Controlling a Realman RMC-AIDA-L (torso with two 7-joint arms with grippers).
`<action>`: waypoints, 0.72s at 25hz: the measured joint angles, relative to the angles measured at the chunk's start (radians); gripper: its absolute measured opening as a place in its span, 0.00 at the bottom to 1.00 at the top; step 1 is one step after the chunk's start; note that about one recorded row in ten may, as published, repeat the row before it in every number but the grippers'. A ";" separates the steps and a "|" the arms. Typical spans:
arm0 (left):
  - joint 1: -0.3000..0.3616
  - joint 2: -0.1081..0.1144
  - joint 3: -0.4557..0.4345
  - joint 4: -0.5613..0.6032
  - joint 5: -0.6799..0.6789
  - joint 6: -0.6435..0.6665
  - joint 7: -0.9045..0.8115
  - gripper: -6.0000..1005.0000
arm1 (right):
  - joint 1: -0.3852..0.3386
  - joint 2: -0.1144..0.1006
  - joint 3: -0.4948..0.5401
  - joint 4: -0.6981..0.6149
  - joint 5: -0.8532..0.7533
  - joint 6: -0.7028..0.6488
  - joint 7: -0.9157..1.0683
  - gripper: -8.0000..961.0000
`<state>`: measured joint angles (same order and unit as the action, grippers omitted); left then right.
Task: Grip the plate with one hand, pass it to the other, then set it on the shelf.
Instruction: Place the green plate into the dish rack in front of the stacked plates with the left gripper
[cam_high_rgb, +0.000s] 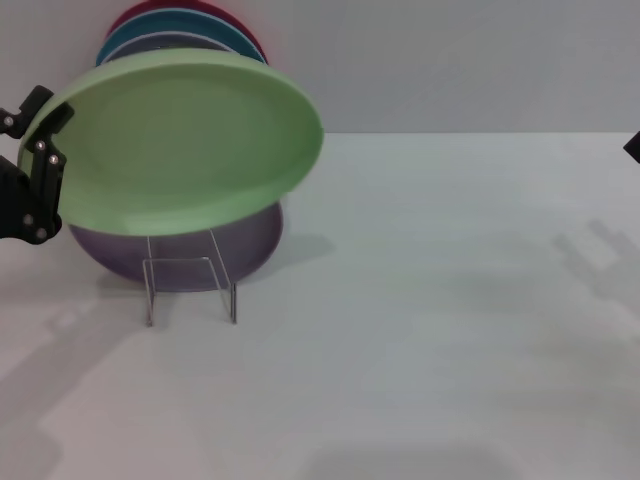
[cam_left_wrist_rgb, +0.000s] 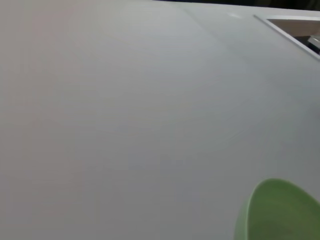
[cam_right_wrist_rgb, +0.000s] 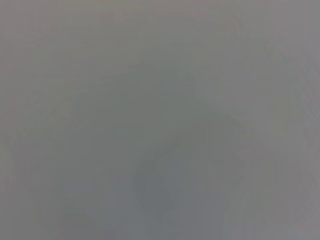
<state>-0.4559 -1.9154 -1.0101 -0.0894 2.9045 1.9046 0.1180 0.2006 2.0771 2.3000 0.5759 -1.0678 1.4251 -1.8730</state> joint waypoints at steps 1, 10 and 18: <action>0.001 0.001 0.004 -0.003 -0.002 -0.001 0.010 0.08 | 0.000 0.000 -0.001 0.000 0.000 0.001 0.000 0.82; -0.024 0.002 0.032 0.024 -0.009 -0.007 0.061 0.08 | 0.000 0.001 -0.004 -0.002 0.000 0.038 -0.014 0.82; -0.053 -0.002 0.059 0.069 -0.012 -0.055 0.124 0.08 | 0.001 0.002 -0.004 -0.002 -0.010 0.075 -0.024 0.82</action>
<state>-0.5092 -1.9178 -0.9506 -0.0209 2.8920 1.8494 0.2422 0.2013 2.0795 2.2962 0.5737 -1.0774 1.5001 -1.8972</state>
